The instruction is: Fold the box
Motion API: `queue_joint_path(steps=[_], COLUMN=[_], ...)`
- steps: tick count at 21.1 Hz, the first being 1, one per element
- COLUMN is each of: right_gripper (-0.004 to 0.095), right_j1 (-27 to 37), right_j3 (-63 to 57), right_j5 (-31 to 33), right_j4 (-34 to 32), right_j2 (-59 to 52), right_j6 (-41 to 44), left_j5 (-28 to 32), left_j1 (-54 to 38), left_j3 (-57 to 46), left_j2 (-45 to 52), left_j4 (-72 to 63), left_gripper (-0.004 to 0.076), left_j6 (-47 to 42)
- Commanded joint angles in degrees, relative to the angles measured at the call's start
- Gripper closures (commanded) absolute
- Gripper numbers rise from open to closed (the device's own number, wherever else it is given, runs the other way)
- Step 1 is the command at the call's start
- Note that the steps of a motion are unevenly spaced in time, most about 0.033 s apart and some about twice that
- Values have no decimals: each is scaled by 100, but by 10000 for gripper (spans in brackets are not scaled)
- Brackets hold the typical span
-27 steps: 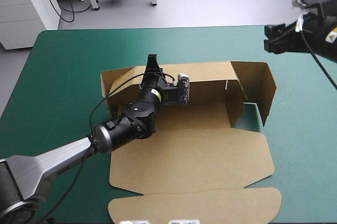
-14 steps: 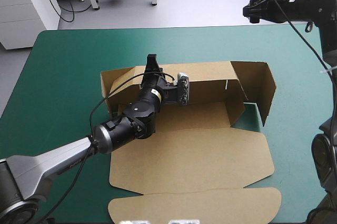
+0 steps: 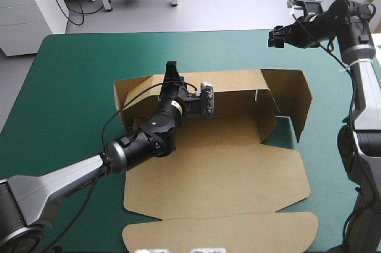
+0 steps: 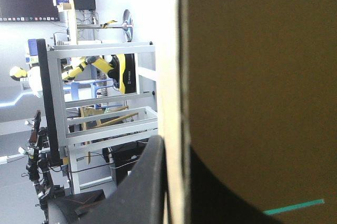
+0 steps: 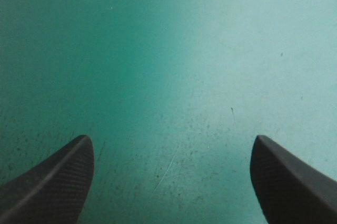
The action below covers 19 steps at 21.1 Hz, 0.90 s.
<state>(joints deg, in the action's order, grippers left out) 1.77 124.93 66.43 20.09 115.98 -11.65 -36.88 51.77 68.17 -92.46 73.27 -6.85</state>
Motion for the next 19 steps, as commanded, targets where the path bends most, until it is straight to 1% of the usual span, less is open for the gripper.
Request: queue_joint_path(steps=[1, 4, 8, 14, 19], right_gripper=[156, 156, 157, 157, 156], right_j1=[54, 54, 54, 54, 54], right_j3=[188, 0, -680, -1539, -2101], right_j5=[103, 173, 243, 254, 254], right_j4=[51, 8, -85, -307, -218], right_j2=[-199, -231, -485, -1167, -1672], right_j6=[35, 124, 75, 20, -134], left_j5=[541, 532, 505, 387, 330], left_j1=[72, 72, 72, 72, 72], left_j3=[38, 38, 38, 38, 38], left_j2=[59, 59, 59, 59, 59], left_j4=[-380, -380, -380, -380, -380], left_gripper=[734, 734, 734, 734, 734], left_j6=[-104, -130, -210, -210, -210])
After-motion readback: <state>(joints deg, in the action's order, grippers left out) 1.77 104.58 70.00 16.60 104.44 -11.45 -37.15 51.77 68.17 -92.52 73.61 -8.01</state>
